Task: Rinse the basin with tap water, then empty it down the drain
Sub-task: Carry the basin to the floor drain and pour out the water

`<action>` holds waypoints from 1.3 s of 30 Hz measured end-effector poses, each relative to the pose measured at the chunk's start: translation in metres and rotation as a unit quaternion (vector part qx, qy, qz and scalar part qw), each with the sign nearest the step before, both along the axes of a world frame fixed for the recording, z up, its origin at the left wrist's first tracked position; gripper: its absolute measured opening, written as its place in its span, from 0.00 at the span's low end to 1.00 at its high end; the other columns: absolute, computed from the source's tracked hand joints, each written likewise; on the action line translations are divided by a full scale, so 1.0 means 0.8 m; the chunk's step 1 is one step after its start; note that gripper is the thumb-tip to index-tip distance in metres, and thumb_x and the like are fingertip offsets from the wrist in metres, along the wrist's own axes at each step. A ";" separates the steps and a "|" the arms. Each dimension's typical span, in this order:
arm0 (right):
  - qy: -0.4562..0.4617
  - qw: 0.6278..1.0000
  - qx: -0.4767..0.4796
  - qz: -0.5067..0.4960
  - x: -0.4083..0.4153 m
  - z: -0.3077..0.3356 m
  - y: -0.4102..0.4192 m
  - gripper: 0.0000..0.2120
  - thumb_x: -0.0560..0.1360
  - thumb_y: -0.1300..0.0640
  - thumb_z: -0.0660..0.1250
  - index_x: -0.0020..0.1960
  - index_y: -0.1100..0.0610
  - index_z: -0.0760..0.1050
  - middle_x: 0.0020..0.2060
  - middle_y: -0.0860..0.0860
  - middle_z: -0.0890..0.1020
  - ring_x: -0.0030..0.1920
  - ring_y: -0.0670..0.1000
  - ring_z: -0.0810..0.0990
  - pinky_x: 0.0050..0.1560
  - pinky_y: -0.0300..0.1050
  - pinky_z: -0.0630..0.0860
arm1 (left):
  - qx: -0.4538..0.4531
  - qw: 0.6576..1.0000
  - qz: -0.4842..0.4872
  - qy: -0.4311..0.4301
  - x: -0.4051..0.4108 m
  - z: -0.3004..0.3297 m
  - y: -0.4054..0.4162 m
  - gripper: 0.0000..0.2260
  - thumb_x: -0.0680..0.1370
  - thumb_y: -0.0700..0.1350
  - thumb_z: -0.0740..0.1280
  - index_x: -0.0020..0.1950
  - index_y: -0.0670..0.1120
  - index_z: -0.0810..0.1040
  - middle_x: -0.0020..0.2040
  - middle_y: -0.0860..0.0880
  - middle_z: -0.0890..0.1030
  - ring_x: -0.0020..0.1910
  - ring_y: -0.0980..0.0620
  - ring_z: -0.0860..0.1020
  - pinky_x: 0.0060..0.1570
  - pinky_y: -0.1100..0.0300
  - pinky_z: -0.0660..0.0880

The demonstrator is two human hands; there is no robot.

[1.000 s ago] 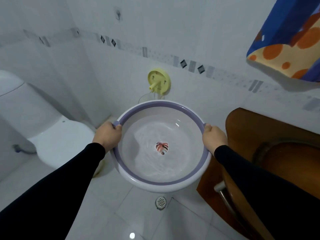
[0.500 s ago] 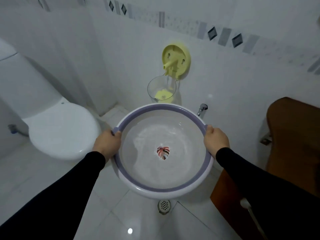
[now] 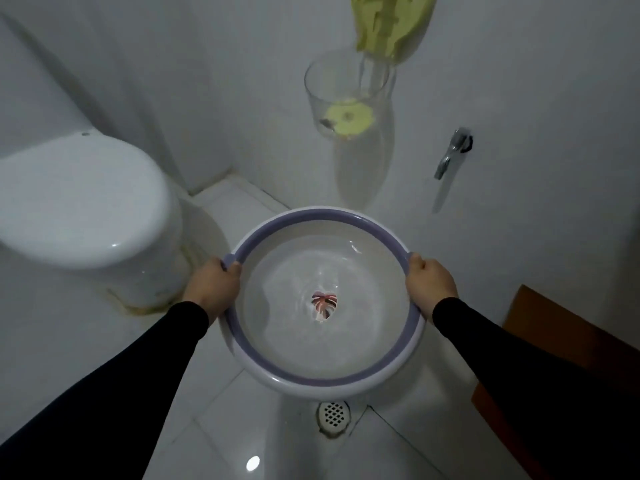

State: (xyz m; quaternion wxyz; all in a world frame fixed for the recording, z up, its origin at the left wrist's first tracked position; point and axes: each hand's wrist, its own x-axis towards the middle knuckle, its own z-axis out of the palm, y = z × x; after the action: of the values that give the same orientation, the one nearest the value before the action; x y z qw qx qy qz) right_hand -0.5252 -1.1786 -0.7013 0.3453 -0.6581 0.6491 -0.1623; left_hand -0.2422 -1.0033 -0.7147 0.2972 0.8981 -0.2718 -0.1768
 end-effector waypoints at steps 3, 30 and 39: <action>-0.005 1.000 0.009 0.011 0.006 -0.063 -0.003 0.26 0.81 0.46 0.49 0.59 0.67 0.74 0.56 0.64 0.79 0.54 0.60 0.77 0.47 0.42 0.65 | -0.006 1.000 0.007 0.014 0.003 -0.064 -0.002 0.18 0.80 0.51 0.59 0.53 0.36 0.75 0.52 0.34 0.80 0.51 0.36 0.78 0.51 0.48 0.73; -0.068 0.993 0.093 0.032 -0.028 -0.393 -0.015 0.07 0.77 0.55 0.60 0.47 0.58 0.73 0.37 0.53 0.77 0.35 0.51 0.75 0.34 0.42 0.71 | 0.001 0.992 0.038 0.123 -0.052 -0.386 0.001 0.11 0.80 0.43 0.59 0.57 0.38 0.72 0.48 0.43 0.75 0.43 0.46 0.73 0.42 0.55 0.69; -0.088 0.994 0.055 0.023 -0.030 -0.416 -0.027 0.09 0.78 0.52 0.59 0.47 0.58 0.74 0.37 0.53 0.77 0.35 0.50 0.75 0.32 0.39 0.70 | -0.048 0.990 0.050 0.119 -0.058 -0.407 -0.012 0.07 0.80 0.44 0.59 0.53 0.42 0.72 0.44 0.47 0.75 0.41 0.48 0.73 0.41 0.55 0.70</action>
State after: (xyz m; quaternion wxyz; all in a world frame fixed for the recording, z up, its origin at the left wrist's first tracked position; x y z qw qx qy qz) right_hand -0.5491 -1.2000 -1.0339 0.4404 -0.6357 0.6092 -0.1756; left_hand -0.2888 -1.0130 -1.0406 0.3791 0.8676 -0.1975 -0.2542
